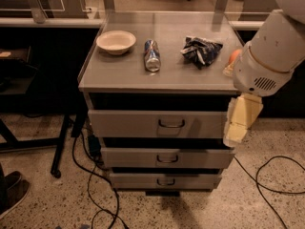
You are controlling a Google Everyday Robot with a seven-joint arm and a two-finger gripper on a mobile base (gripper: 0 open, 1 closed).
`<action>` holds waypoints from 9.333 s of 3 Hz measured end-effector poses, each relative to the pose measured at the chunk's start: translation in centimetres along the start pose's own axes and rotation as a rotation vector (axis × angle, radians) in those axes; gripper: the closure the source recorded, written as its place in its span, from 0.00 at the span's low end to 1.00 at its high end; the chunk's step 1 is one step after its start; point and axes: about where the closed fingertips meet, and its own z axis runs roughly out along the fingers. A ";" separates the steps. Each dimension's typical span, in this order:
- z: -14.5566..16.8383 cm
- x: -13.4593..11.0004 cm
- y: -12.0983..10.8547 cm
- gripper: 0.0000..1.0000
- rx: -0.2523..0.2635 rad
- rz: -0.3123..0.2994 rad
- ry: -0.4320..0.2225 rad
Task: Open top drawer
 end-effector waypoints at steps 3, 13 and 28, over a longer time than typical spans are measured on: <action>6.2 -1.0 1.4 0.00 -0.038 -0.096 -0.008; 24.5 -6.0 0.5 0.00 -0.239 -0.229 0.025; 24.7 -0.9 7.9 0.00 -0.432 -0.141 0.027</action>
Offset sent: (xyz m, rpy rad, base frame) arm -0.0090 0.0294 -0.0700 0.0167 0.0489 0.1625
